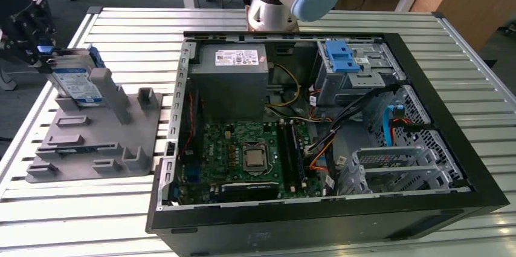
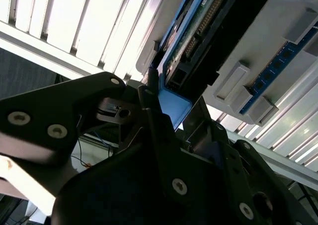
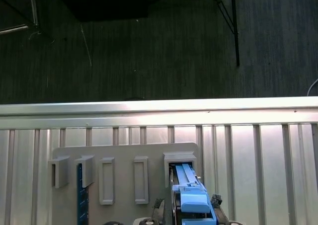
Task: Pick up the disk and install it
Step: 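Pick up the disk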
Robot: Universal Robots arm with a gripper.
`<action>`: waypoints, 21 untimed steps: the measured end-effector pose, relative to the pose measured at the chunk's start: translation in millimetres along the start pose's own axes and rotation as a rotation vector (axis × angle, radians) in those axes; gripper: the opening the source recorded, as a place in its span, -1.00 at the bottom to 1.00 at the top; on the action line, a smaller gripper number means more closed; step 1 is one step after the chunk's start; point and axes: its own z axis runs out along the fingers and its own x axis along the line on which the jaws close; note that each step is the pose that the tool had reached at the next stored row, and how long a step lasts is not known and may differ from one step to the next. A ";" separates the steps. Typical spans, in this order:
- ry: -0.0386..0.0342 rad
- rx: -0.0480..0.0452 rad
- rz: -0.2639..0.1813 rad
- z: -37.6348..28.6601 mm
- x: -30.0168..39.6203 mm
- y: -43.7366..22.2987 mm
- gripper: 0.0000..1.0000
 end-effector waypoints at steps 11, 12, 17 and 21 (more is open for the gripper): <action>0.0000 0.0000 0.000 1.8 0.0 0.0 -0.25; 0.0000 -0.0001 0.000 1.8 0.0 0.0 -0.25; 0.0000 -0.0002 -0.003 1.8 0.0 0.0 -0.25; 0.0001 0.0000 -0.013 1.6 0.0 -0.1 -0.25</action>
